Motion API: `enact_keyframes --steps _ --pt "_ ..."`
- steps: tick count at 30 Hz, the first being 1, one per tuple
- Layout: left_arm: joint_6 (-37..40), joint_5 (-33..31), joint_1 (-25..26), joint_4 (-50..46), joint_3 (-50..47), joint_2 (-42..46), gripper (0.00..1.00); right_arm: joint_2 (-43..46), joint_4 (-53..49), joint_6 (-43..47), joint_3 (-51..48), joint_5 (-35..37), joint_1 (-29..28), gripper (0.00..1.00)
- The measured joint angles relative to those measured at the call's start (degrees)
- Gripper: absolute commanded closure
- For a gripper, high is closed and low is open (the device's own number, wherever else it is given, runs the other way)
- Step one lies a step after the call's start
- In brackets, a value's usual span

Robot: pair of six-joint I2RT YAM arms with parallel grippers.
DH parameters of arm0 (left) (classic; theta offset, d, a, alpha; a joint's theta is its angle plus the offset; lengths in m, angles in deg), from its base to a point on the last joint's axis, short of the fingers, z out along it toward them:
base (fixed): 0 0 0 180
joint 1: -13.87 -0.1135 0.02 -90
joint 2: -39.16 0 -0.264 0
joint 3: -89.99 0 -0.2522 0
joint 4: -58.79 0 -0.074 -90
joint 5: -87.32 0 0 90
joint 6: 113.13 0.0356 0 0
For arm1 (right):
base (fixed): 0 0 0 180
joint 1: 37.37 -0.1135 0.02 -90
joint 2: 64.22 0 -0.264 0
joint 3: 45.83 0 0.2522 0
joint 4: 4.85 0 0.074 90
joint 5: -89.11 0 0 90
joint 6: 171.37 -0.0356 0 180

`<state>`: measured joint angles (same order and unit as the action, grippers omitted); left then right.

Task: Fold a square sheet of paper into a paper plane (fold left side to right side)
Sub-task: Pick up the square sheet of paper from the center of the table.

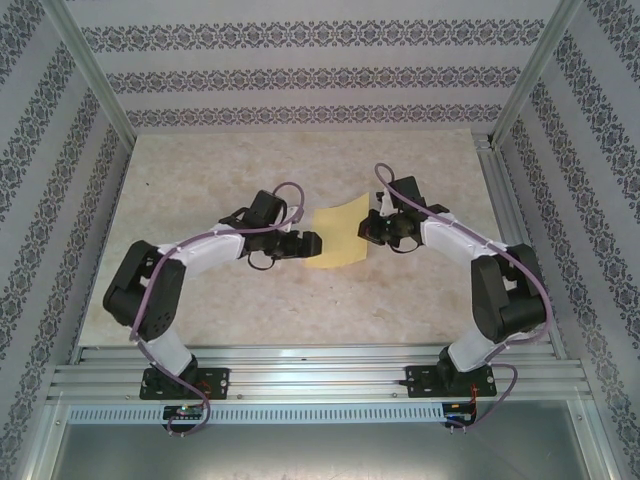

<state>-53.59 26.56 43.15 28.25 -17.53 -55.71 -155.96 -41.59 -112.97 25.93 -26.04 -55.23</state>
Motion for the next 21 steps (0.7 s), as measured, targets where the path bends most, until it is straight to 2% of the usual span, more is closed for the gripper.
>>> enact_keyframes --steps 4,9,15,21 --pt "-0.3 0.3 -5.2 0.3 -2.4 11.3 0.00 5.4 -2.1 0.4 0.3 0.2 0.2 1.00" --pt "-7.0 3.6 -12.2 6.0 -9.6 21.1 0.00 11.9 -7.2 1.2 4.7 -1.2 -0.6 1.00" --pt "-20.2 10.8 -13.6 19.4 -14.6 22.1 0.00 17.8 -9.4 1.1 12.4 -6.4 -2.8 1.00" --pt "-32.7 15.5 -13.9 34.1 -15.6 22.3 0.00 20.7 -8.7 -1.0 16.6 -11.8 -4.3 1.00"
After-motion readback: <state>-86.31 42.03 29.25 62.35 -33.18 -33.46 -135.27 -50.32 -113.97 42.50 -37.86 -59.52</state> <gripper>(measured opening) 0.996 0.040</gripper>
